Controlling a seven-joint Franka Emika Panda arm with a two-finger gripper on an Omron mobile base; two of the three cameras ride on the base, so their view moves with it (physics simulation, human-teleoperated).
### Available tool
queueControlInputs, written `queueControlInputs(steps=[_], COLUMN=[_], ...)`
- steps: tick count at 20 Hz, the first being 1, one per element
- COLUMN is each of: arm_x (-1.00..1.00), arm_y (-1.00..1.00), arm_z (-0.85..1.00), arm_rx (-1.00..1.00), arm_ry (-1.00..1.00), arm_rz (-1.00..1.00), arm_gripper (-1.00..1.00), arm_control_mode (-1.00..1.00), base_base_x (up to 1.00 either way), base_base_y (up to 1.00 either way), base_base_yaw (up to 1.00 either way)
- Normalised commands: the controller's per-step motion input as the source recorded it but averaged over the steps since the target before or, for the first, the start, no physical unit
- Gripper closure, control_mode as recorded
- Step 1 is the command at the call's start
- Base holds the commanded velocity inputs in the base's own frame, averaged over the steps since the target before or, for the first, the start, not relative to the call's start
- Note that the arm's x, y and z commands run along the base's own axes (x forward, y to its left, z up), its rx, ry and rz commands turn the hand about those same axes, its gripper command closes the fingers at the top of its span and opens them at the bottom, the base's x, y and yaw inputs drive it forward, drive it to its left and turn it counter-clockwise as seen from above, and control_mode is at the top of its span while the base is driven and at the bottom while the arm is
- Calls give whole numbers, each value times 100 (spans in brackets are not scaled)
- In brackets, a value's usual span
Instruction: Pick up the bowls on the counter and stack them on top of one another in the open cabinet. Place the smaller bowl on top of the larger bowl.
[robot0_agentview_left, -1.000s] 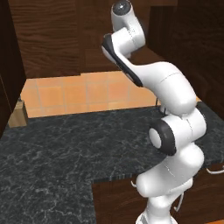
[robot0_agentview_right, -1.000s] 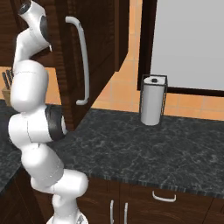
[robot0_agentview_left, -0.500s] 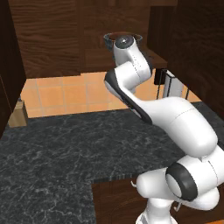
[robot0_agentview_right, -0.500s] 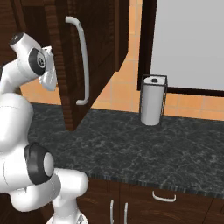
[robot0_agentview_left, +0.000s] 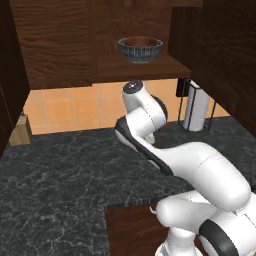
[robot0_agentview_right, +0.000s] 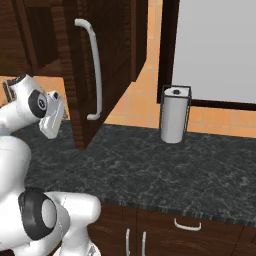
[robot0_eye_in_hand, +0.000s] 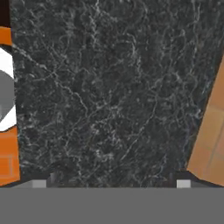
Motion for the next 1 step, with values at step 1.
queueControlInputs(steps=[1], arm_x=[0], arm_y=[-10], arm_z=[-32], arm_rx=[3], arm_ry=[5], arm_rz=[6], arm_gripper=[-100], arm_control_mode=[-100], base_base_x=[0], base_base_y=[0], base_base_yaw=[0])
